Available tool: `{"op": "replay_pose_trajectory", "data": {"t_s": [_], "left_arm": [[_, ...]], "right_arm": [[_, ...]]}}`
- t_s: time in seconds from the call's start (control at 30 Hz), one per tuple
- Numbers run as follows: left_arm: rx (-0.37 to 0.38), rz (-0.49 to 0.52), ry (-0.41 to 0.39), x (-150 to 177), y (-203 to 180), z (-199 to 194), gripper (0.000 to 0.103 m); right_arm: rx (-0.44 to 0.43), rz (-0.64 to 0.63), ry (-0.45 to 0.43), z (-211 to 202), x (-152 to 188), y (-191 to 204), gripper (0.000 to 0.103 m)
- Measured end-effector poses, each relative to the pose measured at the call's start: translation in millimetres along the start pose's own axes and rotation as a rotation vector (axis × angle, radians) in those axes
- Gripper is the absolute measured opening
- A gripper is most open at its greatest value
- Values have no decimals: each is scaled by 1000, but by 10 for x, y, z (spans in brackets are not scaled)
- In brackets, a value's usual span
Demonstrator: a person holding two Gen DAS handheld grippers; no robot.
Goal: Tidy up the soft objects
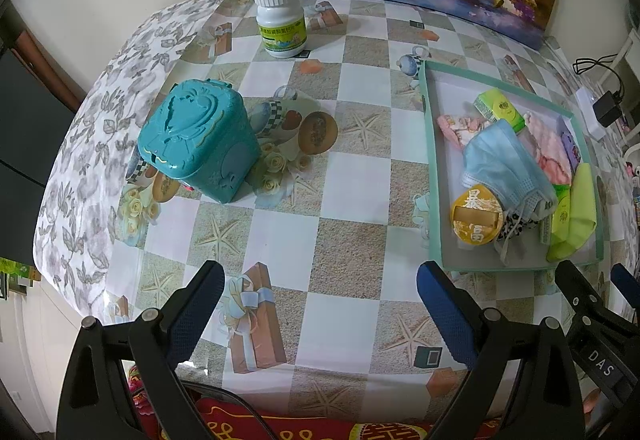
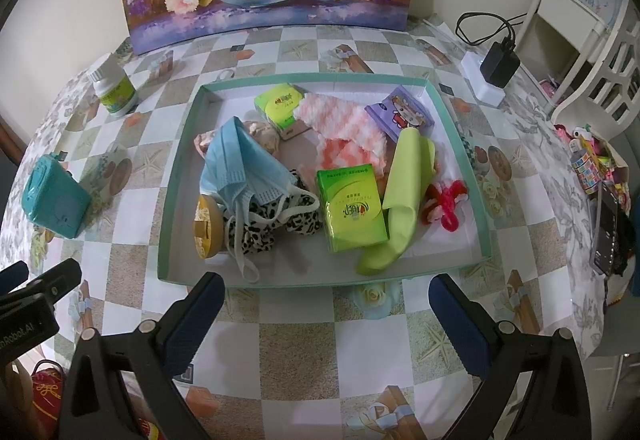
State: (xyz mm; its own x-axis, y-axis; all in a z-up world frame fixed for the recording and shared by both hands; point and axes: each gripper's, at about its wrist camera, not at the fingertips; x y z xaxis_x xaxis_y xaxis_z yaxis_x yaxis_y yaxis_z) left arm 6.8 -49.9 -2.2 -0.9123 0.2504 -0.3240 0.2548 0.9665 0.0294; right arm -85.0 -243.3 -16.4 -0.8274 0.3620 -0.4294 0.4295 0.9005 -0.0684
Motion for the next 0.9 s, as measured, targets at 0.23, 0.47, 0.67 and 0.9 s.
{"op": "replay_pose_trajectory", "data": {"t_s": [0.23, 0.47, 0.67, 0.9], "left_arm": [[1, 1, 1, -2, 3, 2, 97], [0, 1, 3, 11, 6, 16, 97], [0, 1, 6, 11, 7, 20, 97], [2, 0, 11, 9, 16, 24, 97]], "right_arm": [[3, 0, 7, 12, 4, 5, 103], [2, -1, 10, 20, -1, 1, 103], [2, -1, 10, 23, -2, -2, 103], [3, -1, 10, 23, 2, -4, 103]]}}
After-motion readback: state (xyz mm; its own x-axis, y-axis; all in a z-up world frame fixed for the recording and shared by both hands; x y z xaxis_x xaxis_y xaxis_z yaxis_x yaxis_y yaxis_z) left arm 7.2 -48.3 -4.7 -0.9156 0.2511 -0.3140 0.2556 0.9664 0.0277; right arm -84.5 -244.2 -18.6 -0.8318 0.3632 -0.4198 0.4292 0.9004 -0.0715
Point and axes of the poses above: each gripper's, at about its wrist camera, not at the fingertips, and z roughly the way its jaws point, y to its left, x to its underside, and after that the axes turned 1 degree about -y, right-handed
